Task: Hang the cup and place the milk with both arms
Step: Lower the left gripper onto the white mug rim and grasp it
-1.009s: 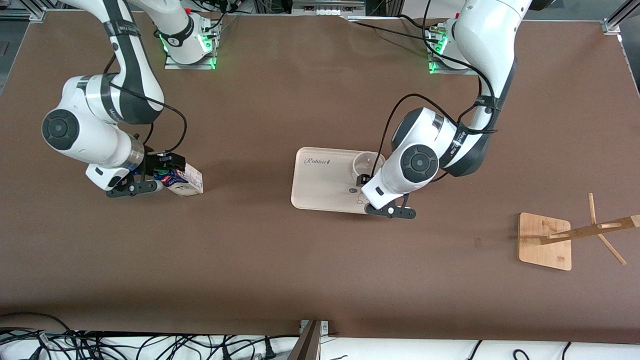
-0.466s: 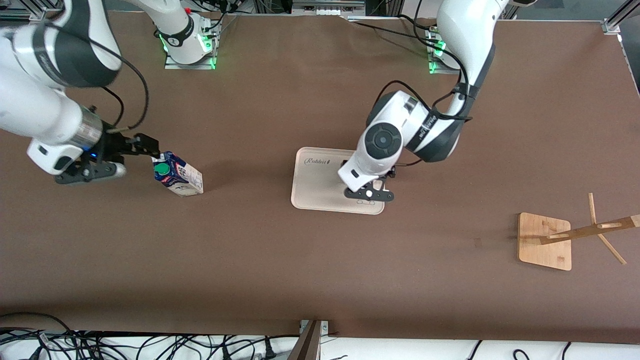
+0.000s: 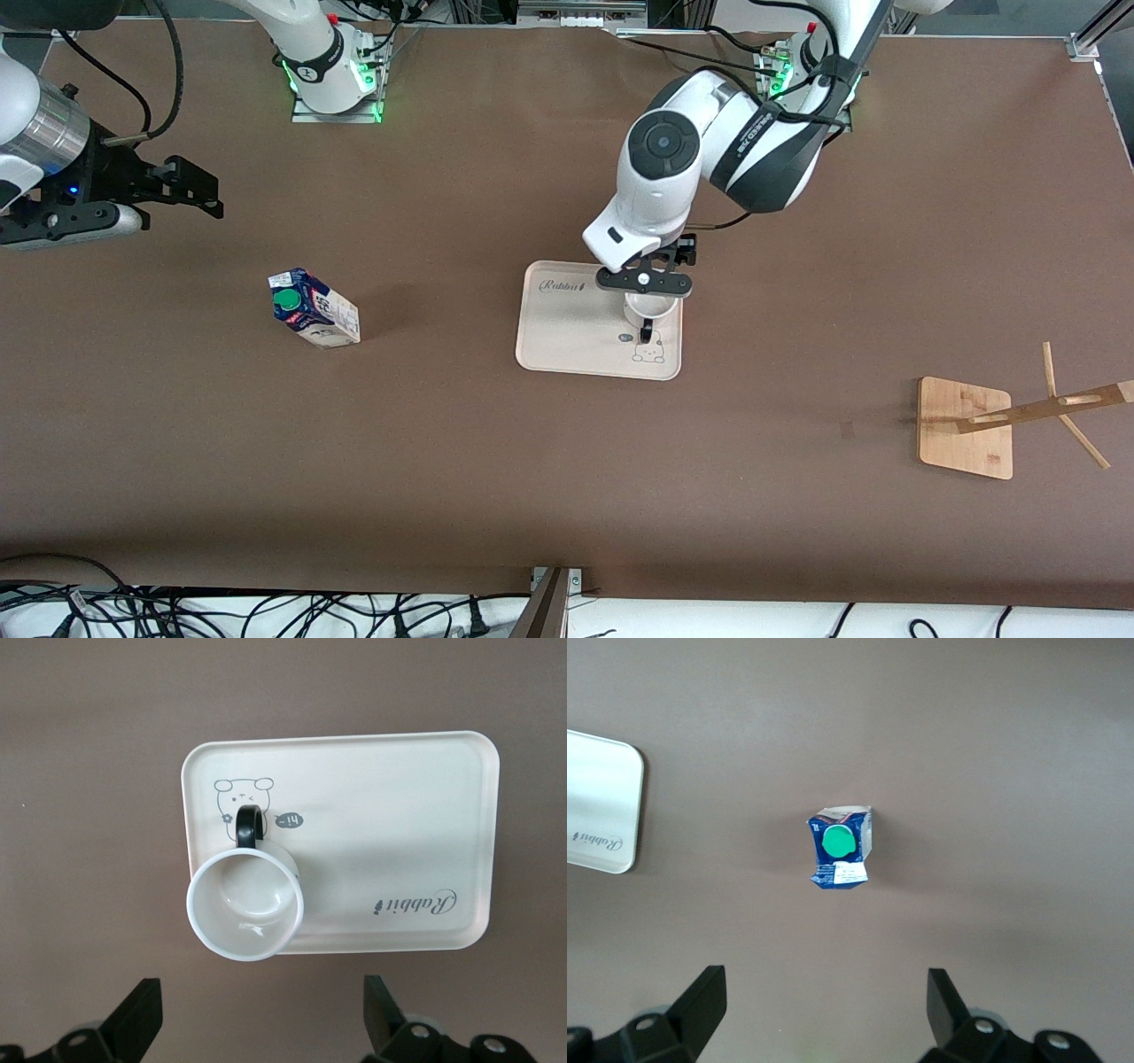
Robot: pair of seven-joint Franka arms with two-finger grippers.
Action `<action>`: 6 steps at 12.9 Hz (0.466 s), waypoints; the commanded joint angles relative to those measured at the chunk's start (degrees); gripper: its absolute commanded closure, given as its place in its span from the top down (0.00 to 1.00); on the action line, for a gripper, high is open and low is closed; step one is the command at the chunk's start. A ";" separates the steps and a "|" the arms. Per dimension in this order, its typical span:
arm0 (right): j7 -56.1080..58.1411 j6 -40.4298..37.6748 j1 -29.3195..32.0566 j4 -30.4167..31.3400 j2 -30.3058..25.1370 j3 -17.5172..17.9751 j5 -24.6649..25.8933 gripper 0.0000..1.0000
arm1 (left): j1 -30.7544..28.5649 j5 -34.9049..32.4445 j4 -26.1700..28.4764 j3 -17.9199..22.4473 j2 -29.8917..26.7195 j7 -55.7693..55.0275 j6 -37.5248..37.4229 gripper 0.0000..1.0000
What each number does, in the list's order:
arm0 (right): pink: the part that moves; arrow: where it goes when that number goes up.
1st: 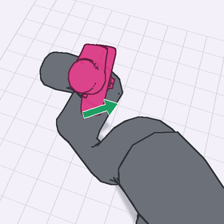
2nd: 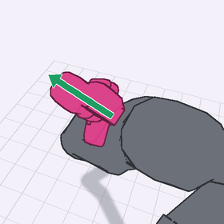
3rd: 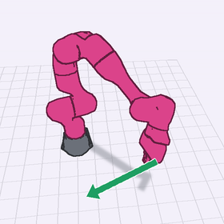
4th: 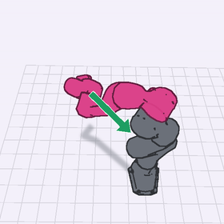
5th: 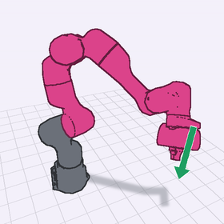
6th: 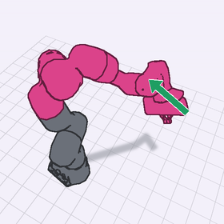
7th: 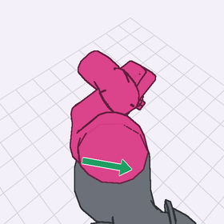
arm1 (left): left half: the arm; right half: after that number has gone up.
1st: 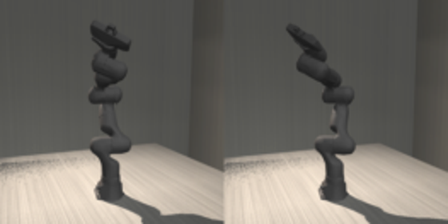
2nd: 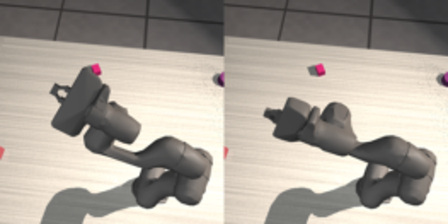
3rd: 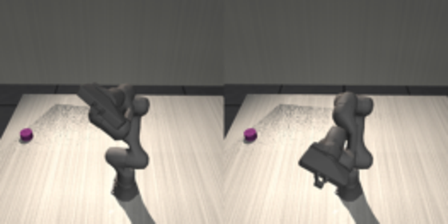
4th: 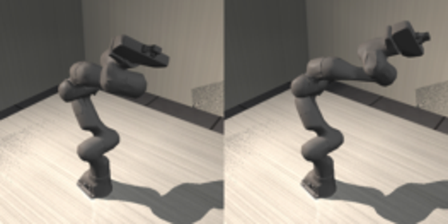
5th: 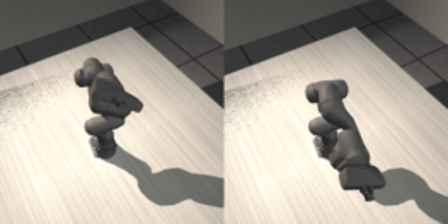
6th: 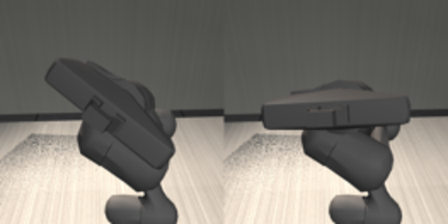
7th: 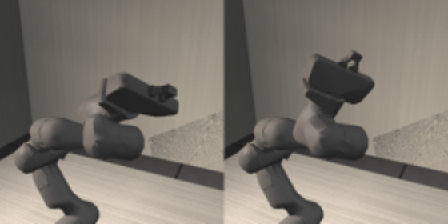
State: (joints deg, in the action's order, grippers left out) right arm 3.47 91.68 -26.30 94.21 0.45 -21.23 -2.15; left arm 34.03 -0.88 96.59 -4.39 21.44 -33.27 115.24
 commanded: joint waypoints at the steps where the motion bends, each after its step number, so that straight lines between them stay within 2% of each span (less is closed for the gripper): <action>1: -2.14 -1.68 -0.77 -2.19 2.00 0.31 2.06 1.00 | -0.10 -1.49 14.05 0.34 -7.11 -0.66 11.12 1.00; 4: -6.72 -1.59 -1.56 -2.28 2.45 0.93 2.49 1.00 | -0.02 -1.58 17.82 0.34 -6.15 -0.66 18.32 1.00; 6: -6.11 -0.98 -1.48 -2.10 2.36 0.49 3.03 1.00 | 0.60 -1.58 19.34 0.34 -3.27 -1.10 22.65 1.00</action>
State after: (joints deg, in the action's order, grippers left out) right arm -1.97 91.52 -27.53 93.60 2.62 -20.43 -0.30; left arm 34.00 -1.22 113.52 -4.15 17.24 -33.27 134.26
